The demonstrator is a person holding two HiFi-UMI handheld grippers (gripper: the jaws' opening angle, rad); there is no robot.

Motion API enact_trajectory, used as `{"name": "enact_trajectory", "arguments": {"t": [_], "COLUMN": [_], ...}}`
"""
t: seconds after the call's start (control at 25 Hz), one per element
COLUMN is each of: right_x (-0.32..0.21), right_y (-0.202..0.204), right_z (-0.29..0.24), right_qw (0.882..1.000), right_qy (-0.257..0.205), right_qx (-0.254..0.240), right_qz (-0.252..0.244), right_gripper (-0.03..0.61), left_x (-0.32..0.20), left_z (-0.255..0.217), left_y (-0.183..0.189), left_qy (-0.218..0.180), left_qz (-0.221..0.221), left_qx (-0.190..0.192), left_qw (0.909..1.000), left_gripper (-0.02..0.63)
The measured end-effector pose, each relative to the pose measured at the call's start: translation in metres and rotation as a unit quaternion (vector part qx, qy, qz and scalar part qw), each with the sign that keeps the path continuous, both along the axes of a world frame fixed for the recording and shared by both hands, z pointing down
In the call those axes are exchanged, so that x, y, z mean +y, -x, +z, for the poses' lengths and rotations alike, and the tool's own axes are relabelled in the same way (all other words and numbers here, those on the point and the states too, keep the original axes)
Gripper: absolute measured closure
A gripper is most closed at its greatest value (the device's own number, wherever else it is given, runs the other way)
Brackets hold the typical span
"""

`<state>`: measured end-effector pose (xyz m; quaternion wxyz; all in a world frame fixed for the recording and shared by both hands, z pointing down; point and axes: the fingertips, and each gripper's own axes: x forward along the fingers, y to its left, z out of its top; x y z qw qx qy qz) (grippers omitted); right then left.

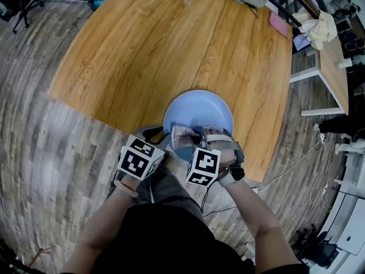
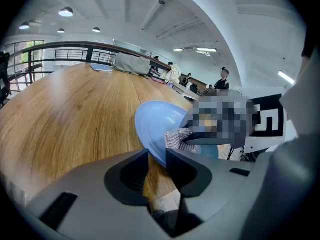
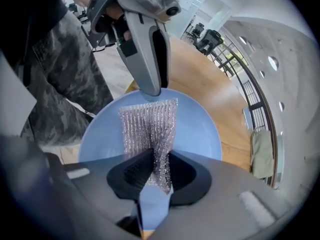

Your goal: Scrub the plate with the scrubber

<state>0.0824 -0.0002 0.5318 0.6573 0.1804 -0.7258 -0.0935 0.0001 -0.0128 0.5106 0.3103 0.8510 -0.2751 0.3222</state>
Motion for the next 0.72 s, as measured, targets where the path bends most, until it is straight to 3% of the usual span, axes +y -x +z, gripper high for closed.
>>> {"name": "enact_trajectory", "arguments": {"t": [0.24,0.6,0.72], "right_x": [-0.032,-0.075,-0.090], "right_y": [0.020,0.026,0.027], "right_z": [-0.004,-0.004,-0.010], "right_qw": [0.996,0.985,0.973], "right_qy": [-0.052,-0.120,-0.169], "right_qx": [0.007,0.012,0.021], "right_qz": [-0.075,-0.125,-0.153], "right_gripper": [0.494,0.502,0.502], "left_x": [0.001,0.001,0.002], "left_z": [0.000,-0.001,-0.001], "left_y": [-0.001,0.000,0.001], "left_qy": [-0.001,-0.002,-0.001], "left_qz": [0.003,0.006,0.006], "left_qx": [0.001,0.003,0.001], "left_qw": [1.0000,1.0000,1.0000], "left_gripper": [0.508,0.508,0.508]}}
